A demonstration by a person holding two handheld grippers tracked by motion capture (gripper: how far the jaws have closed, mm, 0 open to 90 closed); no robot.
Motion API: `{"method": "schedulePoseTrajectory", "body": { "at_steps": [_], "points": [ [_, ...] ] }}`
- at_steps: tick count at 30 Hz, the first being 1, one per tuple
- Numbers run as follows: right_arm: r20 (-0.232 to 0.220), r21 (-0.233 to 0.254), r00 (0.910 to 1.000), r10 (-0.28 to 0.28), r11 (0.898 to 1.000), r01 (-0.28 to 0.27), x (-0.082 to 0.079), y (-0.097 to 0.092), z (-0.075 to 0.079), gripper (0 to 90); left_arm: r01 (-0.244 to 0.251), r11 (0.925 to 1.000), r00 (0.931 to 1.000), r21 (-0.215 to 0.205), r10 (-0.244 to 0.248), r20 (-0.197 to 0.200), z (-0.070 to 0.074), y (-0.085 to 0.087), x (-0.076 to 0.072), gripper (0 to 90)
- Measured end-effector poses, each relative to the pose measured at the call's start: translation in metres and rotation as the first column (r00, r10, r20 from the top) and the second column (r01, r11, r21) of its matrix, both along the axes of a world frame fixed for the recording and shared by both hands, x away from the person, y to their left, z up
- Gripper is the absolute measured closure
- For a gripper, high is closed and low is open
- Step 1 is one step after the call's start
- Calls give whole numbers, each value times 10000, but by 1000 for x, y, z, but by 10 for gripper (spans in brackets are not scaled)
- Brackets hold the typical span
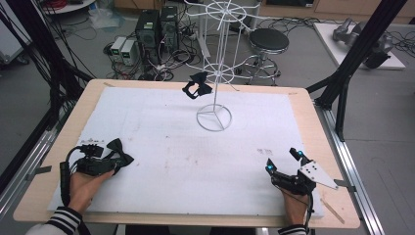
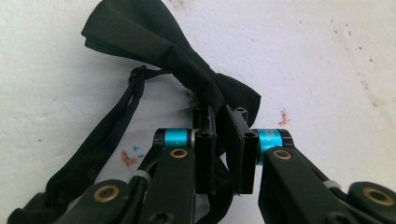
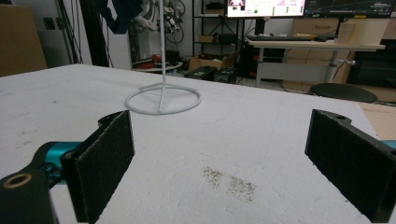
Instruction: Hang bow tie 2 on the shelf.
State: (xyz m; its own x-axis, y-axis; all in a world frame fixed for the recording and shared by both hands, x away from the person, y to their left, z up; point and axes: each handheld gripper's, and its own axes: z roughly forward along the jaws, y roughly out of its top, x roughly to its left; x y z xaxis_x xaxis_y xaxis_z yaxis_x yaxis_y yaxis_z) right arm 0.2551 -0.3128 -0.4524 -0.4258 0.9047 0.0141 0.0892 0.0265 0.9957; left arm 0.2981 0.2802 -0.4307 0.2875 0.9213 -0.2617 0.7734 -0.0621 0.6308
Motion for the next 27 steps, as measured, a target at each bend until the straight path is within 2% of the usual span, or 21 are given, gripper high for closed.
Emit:
{"method": "schedulePoseTrajectory", "body": {
  "at_steps": [3, 7, 14, 19, 25, 27],
  "points": [
    [6, -18, 10000, 3, 10000, -3, 0, 0, 0, 74, 134, 9998, 9999, 121, -135, 81, 2, -2, 0, 843],
    [2, -13, 10000, 5, 10000, -5, 0, 0, 0, 74, 372, 9989, 9985, 284, -383, 390, 5, -5, -2, 858],
    [6, -19, 10000, 5, 10000, -5, 0, 0, 0, 74, 722, 9961, 9922, 509, -769, 978, 17, -12, -2, 861],
    [8, -20, 10000, 1, 10000, -1, 0, 0, 0, 74, 901, 9933, 9809, 720, -1010, 1661, 31, -17, -2, 862],
    [-31, 1, 10000, -11, 10000, 11, 0, 0, 0, 74, 1067, 9918, 9643, 704, -1205, 2358, 50, -23, -3, 862],
    [16, 2, 10000, -4, 10000, 4, 0, 0, 0, 74, 1099, 9914, 9568, 716, -1250, 2623, 56, -26, -3, 862]
  ]
}}
